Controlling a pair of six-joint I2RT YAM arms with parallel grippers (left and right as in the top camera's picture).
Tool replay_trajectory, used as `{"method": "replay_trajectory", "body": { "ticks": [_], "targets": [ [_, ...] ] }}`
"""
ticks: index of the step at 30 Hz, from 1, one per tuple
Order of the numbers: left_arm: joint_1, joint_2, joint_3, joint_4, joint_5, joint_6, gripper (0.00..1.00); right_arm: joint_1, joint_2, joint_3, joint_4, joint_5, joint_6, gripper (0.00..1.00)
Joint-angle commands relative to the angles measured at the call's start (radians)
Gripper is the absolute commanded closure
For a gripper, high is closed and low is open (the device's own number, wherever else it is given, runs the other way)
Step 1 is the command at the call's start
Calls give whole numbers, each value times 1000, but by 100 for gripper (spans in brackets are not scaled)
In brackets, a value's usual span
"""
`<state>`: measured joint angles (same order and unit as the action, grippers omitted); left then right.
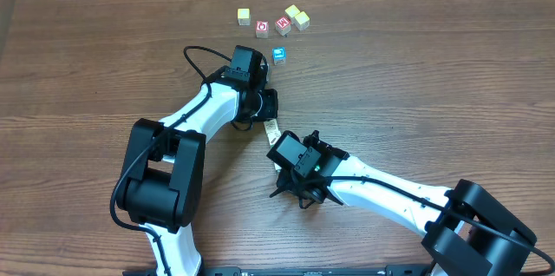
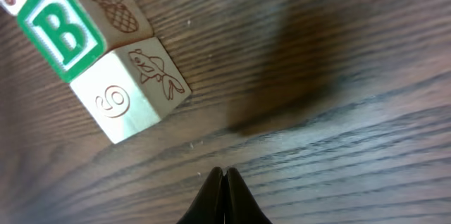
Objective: Flip 4 blocks
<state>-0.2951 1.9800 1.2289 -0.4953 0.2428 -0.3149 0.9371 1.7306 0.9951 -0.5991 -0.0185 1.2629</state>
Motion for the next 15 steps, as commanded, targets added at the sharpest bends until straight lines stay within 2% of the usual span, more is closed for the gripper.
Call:
{"method": "replay_trajectory", "body": {
  "ticks": [1,8,15],
  "targets": [
    [-6,13,-9,-3,21,32,96,6,-12,-50,69,18,96,96],
    [-6,13,-9,-2,21,47,96,6,-11,-92,172,37,96,96],
    [-6,13,-9,-9,21,51,96,6,-4,-93,203,43,100,96]
  ]
}}
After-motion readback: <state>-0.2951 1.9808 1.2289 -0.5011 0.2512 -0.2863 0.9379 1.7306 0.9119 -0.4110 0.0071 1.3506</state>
